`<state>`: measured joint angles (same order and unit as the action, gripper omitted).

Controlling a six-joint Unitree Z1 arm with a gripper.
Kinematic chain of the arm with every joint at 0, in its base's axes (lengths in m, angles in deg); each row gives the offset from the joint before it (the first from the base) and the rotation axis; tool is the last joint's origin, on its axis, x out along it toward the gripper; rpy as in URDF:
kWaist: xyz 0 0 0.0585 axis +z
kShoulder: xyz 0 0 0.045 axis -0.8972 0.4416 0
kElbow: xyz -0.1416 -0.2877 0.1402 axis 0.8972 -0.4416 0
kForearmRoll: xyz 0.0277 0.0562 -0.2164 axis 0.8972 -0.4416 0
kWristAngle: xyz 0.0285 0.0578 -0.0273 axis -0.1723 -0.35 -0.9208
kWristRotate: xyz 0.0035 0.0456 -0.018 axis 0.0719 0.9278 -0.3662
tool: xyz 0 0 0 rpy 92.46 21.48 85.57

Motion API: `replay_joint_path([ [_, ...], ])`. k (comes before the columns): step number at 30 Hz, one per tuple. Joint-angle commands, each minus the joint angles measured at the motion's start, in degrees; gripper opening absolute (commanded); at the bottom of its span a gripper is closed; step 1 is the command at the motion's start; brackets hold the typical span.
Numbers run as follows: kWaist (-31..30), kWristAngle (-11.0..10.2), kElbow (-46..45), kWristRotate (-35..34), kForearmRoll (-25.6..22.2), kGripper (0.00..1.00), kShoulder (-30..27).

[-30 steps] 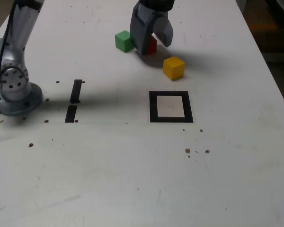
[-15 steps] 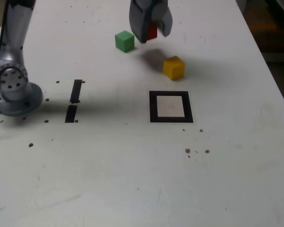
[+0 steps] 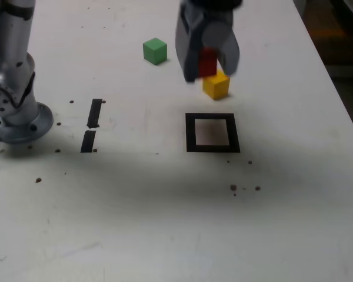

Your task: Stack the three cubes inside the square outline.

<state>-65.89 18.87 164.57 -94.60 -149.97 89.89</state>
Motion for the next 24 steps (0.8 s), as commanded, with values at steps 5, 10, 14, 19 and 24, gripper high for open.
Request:
replay_joint_path([
  [5, -8.2, 3.1, -0.2, -2.7, 5.2, 0.22, 5.1],
  [10, -7.4, 3.3, -1.7, -2.0, 7.0, 0.22, 7.0],
  [14, -5.9, 3.3, -3.8, -0.4, 9.6, 0.22, 8.2],
  [19, -4.2, 3.2, -7.1, 1.0, 12.6, 0.22, 8.8],
  [24, -3.2, 3.2, -10.0, 1.5, 14.8, 0.22, 8.7],
])
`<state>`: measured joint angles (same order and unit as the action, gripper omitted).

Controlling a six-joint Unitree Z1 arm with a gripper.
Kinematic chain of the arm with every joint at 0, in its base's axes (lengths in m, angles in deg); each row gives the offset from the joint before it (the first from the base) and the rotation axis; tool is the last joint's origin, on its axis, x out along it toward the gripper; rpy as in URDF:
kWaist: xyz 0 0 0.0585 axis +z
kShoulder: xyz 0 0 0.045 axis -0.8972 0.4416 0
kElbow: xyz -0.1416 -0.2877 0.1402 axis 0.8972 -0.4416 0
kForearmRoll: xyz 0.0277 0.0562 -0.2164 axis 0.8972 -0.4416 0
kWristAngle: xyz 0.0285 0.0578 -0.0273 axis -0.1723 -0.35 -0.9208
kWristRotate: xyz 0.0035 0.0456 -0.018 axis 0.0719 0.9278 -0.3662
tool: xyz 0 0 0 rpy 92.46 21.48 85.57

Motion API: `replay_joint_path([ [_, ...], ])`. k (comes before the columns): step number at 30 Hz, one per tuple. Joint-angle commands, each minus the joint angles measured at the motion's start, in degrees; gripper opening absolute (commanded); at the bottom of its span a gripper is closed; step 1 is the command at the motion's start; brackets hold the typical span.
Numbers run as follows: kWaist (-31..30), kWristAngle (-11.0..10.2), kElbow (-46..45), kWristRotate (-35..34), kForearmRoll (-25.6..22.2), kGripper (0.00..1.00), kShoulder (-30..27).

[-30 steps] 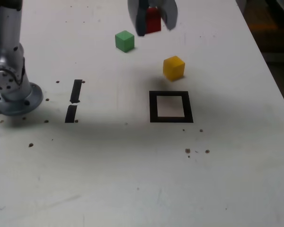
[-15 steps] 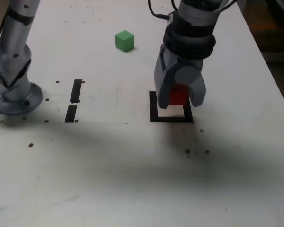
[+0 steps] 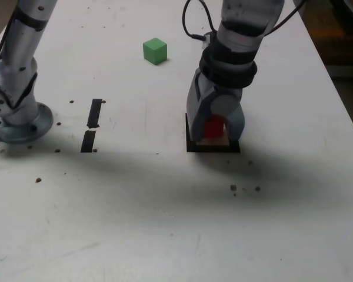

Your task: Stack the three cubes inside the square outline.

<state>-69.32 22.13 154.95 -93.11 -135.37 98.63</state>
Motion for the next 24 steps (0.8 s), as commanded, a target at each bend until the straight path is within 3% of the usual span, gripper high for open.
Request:
replay_joint_path([
  [1, 0.4, -0.1, -0.7, 0.1, 0.5, 0.22, -0.1],
  [5, 0.6, 0.0, -1.5, 0.2, 1.3, 0.24, -0.4],
  [7, 0.6, 0.1, -1.6, 0.2, 1.4, 0.29, -0.5],
  [9, 0.6, 0.1, -1.5, 0.2, 1.3, 0.42, -0.6],
  [13, 0.7, -0.1, -1.4, 0.3, 0.8, 0.80, -1.3],
  [15, 0.7, -0.5, -1.2, 0.1, 0.1, 0.93, -2.2],
  [18, 0.8, -2.2, -0.1, -1.0, -2.7, 0.99, -4.6],
  [24, 5.0, -5.5, 4.3, -0.3, -10.4, 1.00, -8.2],
])
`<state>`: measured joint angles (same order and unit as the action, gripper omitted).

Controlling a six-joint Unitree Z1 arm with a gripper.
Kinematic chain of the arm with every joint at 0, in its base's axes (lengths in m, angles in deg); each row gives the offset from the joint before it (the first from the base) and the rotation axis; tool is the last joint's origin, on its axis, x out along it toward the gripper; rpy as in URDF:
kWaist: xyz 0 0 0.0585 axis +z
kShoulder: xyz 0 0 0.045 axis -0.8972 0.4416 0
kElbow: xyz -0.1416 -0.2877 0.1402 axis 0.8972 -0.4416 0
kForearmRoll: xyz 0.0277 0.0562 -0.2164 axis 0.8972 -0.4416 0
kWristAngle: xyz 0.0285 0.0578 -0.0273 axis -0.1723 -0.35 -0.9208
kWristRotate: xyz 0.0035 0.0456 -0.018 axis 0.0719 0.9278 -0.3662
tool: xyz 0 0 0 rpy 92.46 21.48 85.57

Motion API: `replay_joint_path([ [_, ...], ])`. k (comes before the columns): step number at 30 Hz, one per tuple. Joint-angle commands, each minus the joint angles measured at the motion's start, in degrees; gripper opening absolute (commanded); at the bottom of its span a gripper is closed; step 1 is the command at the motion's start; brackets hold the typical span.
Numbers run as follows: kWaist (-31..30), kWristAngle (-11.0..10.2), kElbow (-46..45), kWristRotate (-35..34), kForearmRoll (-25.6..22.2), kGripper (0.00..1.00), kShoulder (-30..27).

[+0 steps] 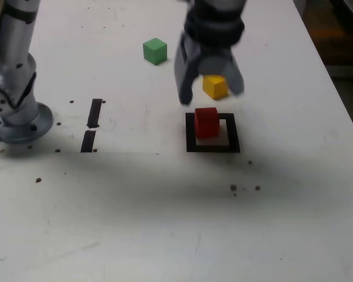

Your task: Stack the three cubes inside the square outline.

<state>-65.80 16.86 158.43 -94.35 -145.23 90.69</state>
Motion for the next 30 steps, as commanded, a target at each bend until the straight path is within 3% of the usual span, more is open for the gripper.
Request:
replay_joint_path([
  [1, 2.8, -0.4, 1.5, 1.8, -1.0, 1.00, -0.3],
  [14, 17.0, -0.8, 5.7, 10.1, 0.6, 0.97, 5.5],
  [30, 17.6, 0.0, 6.4, 2.1, 1.8, 0.85, 12.0],
])
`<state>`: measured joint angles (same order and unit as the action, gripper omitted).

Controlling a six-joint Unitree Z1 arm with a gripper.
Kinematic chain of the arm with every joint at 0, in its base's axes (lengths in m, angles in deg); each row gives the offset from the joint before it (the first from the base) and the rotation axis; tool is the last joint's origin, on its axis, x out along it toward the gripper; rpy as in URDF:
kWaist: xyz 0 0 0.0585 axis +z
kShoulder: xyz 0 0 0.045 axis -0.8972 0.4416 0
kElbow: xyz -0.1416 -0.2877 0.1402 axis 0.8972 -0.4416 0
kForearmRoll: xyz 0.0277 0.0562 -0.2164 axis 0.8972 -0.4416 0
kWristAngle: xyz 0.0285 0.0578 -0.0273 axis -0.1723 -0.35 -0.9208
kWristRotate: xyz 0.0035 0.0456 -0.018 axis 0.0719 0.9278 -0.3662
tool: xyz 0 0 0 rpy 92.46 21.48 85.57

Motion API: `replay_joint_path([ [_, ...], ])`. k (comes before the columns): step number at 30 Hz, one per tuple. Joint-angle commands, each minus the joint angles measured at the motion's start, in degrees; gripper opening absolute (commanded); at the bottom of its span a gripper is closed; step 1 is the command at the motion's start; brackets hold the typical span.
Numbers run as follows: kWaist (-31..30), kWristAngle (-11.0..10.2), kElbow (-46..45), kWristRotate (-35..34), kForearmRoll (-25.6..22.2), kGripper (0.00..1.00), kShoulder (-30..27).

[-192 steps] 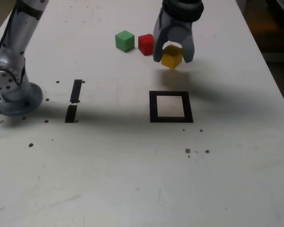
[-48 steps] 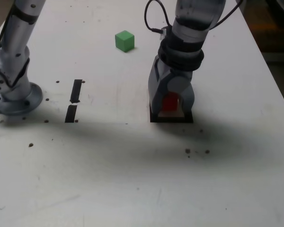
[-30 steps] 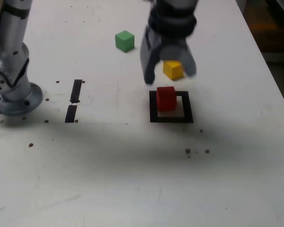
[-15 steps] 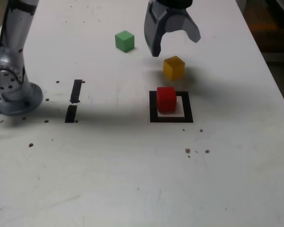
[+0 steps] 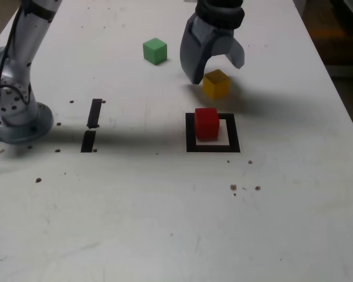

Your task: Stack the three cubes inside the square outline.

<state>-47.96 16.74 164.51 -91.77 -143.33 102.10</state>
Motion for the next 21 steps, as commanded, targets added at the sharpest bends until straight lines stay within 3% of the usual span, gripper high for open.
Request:
replay_joint_path([
  [1, -0.3, 0.2, 0.4, -0.8, 0.0, 0.84, 0.8],
  [11, -1.3, 2.1, 0.9, -1.4, 2.5, 0.77, 2.6],
  [13, -1.3, 2.2, 1.0, -1.6, 2.5, 0.69, 2.7],
  [18, -1.4, 1.2, 0.3, -3.2, 3.3, 0.37, 1.9],
  [21, -1.4, 0.5, -0.7, -4.0, 4.4, 0.26, 1.1],
])
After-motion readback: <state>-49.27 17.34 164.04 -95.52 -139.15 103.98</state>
